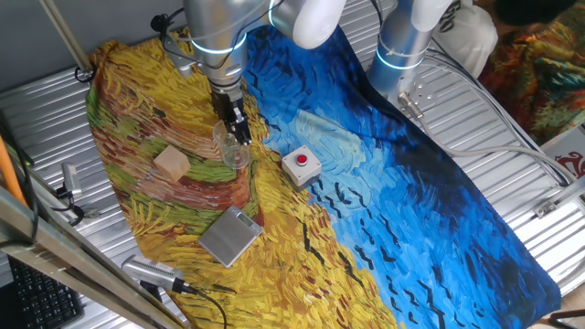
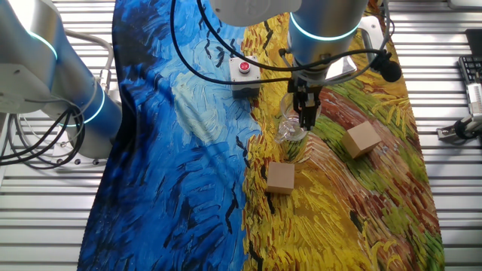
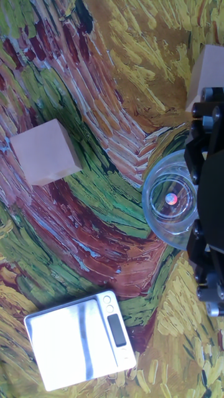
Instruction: Pick up the cup
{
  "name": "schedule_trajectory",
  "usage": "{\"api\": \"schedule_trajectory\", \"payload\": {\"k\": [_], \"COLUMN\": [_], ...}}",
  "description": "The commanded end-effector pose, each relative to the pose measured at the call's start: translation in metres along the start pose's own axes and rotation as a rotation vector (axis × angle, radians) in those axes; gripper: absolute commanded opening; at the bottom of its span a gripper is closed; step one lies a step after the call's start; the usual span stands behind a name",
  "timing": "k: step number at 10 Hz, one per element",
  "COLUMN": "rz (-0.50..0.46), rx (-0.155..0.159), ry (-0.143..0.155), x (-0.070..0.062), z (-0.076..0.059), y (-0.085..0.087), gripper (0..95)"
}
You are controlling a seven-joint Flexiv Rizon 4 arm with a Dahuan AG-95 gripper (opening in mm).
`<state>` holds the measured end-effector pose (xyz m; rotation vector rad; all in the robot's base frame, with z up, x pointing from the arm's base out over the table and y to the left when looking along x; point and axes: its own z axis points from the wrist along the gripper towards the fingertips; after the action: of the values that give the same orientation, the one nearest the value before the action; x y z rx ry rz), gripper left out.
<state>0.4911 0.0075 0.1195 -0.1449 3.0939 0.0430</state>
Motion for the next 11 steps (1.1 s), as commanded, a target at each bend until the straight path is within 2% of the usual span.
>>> {"api": "schedule_trajectory", "payload": {"k": [1,11], "rz": [0.001,-0.006], "rx": [0.001,0.003], "ry": [0.0,-0.002], "x": [-0.0001,-0.0022], "z": [0.0005,0.0085], "y": [0.0001,-0.0007], "gripper": [95.0,95.0]}}
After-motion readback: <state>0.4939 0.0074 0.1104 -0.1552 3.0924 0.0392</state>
